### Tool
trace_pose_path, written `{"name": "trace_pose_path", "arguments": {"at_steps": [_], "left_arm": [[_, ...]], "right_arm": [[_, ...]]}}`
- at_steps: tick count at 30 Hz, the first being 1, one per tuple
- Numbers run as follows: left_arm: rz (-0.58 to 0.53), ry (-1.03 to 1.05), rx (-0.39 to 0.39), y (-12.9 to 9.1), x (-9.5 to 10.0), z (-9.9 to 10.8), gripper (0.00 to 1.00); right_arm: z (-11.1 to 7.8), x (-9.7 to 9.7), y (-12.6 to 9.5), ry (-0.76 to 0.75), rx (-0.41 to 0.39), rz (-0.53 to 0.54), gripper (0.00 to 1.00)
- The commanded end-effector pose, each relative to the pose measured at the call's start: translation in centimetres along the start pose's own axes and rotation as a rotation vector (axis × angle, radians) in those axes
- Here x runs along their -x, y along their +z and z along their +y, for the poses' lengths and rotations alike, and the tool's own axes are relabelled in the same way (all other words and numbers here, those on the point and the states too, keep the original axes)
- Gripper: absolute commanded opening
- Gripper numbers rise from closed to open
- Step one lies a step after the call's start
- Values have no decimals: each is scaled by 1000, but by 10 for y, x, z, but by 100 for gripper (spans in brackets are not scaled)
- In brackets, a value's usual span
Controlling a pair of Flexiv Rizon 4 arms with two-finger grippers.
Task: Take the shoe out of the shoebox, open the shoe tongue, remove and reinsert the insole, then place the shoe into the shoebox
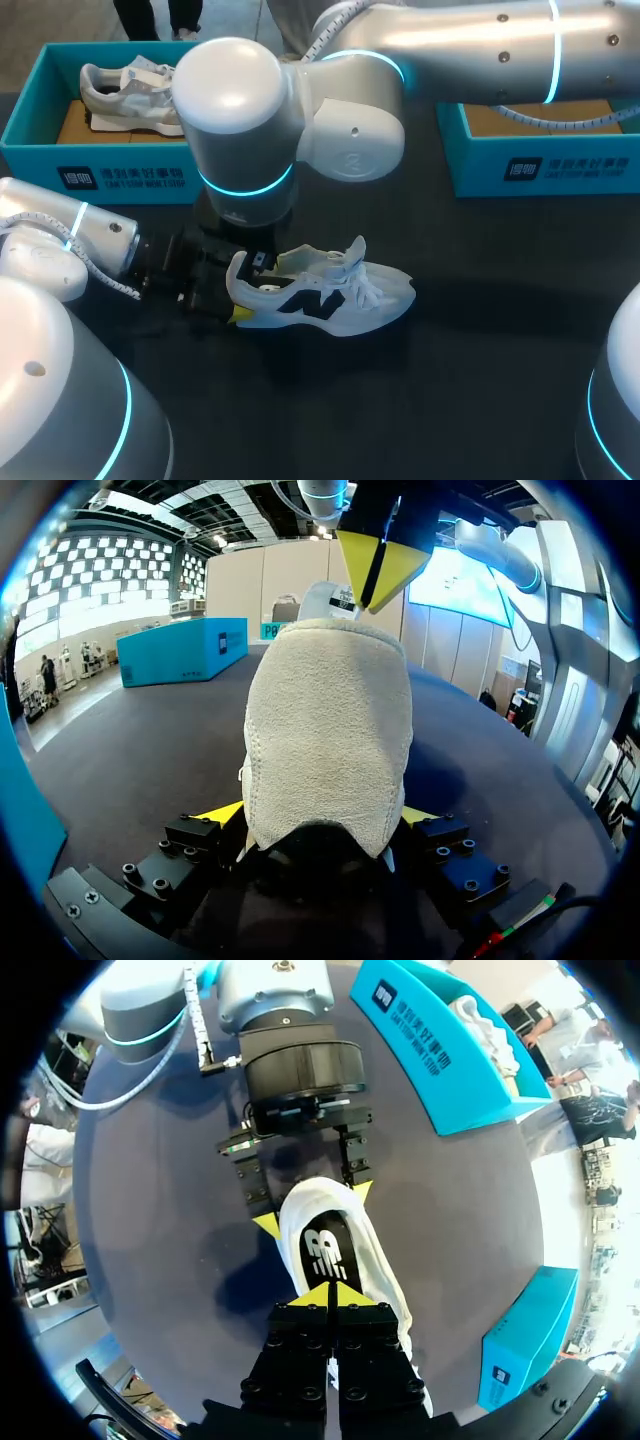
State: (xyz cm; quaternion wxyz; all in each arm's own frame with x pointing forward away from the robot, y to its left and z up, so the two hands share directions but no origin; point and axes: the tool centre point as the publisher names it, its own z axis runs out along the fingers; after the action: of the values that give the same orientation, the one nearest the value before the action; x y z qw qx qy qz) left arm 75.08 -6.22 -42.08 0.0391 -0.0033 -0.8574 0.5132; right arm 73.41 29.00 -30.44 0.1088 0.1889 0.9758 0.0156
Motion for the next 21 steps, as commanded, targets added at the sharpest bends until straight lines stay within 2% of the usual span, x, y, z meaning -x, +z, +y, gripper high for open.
{"name": "trace_pose_path", "arguments": {"at_steps": [1, 12, 21], "left_arm": [[0, 0, 3, 1, 1, 1, 0], [0, 0, 3, 1, 1, 1, 0], [0, 0, 3, 1, 1, 1, 0]], "right_arm": [[0, 0, 0, 0, 1, 0, 0], [0, 0, 0, 0, 1, 0, 0], [-13, 10, 23, -29, -42, -15, 0]]}}
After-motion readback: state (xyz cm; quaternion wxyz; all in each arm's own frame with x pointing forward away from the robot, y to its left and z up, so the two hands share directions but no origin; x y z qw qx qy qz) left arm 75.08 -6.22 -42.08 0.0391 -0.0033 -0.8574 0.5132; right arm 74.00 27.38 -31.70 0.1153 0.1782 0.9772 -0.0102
